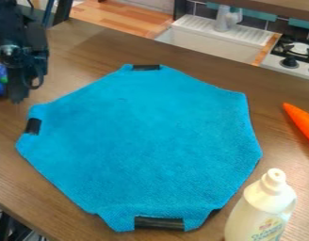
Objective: He took the object and moved it on the cloth
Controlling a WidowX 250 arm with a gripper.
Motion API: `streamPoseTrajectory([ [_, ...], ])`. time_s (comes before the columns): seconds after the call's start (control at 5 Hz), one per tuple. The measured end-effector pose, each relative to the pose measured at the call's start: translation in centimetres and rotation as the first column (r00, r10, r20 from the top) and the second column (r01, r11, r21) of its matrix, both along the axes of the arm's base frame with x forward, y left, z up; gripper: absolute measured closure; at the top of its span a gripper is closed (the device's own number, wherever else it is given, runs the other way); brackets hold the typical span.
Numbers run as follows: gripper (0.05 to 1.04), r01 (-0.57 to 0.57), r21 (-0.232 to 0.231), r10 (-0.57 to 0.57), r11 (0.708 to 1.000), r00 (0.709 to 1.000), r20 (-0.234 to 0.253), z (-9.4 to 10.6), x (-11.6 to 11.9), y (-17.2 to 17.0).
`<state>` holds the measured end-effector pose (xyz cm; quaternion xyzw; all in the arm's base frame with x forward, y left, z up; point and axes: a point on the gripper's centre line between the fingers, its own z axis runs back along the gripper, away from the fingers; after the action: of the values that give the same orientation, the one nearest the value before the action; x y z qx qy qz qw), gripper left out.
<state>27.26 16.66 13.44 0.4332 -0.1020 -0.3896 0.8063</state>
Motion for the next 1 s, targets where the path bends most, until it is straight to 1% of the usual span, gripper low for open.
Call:
streamPoseTrajectory([
  [0.4,0.083,-0.073,0.033,0.073,0.997,0.997,0.000,0.4,-0.9,1.1],
  [0.6,0.083,-0.139,0.055,0.141,0.989,0.990,-0.028,-0.1,-0.5,1.6],
  [0.8,0.083,-0.133,0.085,0.138,0.987,0.989,-0.048,-1.8,0.3,2.1],
  [1.0,0.110,-0.123,0.085,0.126,0.989,0.991,-0.034,-3.4,0.9,2.9],
])
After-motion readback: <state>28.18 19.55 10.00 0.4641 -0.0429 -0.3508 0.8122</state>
